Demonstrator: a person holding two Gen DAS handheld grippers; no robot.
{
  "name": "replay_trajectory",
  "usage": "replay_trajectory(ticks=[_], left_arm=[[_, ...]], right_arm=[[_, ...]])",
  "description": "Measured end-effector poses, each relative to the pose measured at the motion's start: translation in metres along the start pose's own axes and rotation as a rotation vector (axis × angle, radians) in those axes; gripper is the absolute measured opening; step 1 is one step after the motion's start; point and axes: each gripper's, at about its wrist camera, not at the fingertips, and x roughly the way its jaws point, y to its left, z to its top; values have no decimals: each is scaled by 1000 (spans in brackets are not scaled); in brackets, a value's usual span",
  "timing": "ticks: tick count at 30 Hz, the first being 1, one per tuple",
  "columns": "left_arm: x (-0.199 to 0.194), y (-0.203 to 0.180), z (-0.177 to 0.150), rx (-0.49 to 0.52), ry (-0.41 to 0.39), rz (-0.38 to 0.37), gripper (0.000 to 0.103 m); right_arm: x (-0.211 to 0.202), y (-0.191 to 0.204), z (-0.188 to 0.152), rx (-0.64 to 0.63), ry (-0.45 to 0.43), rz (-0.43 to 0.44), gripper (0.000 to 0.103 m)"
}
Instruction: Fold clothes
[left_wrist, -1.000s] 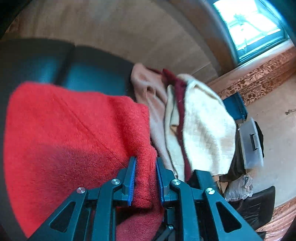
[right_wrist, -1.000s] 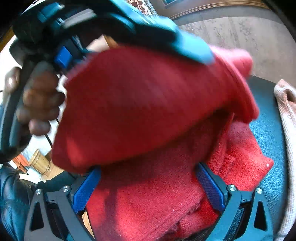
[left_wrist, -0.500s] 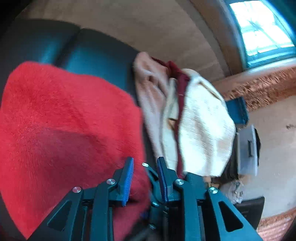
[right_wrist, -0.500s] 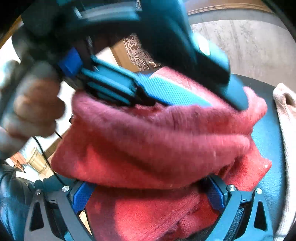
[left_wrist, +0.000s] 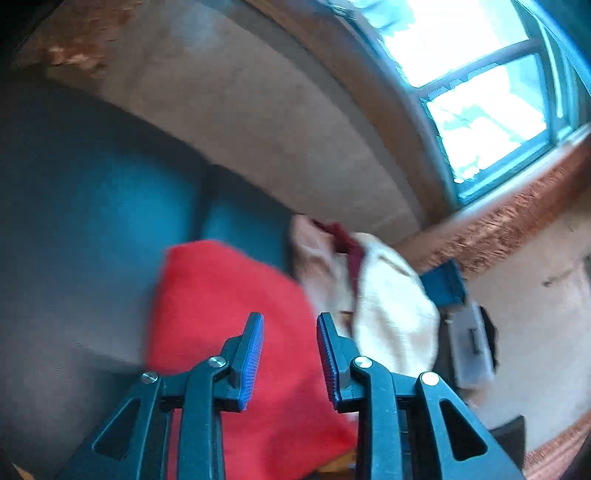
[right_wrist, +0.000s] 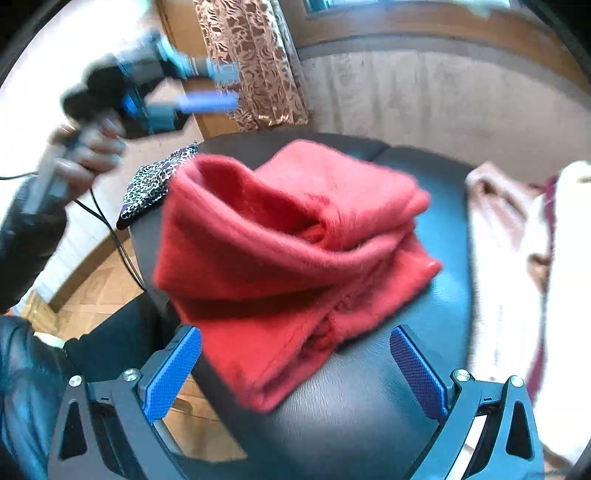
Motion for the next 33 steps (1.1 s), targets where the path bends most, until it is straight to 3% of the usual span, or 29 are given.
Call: replay_trajectory(ticks=[4,10,12,15,18,21,23,26,28,30,33], left_arm=[[10,24,-27,29,16,41,28],[22,28,-54,109,41,24,28],[24,24,-58,153,39,15,28],[27,15,-65,236,49,5,29],[38,4,-76,334,86,13,29],[58,1,-91,440,140,73,30],[61,0,-96,471,132,92,30],[59,-5,-99,504,125,116,30],[51,-9,-103,534,104,117,30],[43,-10,-107,537,92,101,30],[39,-10,-112,542,84,85,30]], right_arm=[[-31,26,19,-57,-46,56,103],[21,45,45,-35,50,144,99],[36,42,48,-10,93,149,87],[39,37,39,64,139,162,42],[36,32,20,156,176,161,38],[39,20,-20,282,182,126,28],[42,13,-41,357,146,129,21],[34,3,-62,476,23,182,23],[29,1,-67,526,-4,221,25],[17,-3,-67,575,-40,242,35],[-1,-10,-50,615,-145,252,73]])
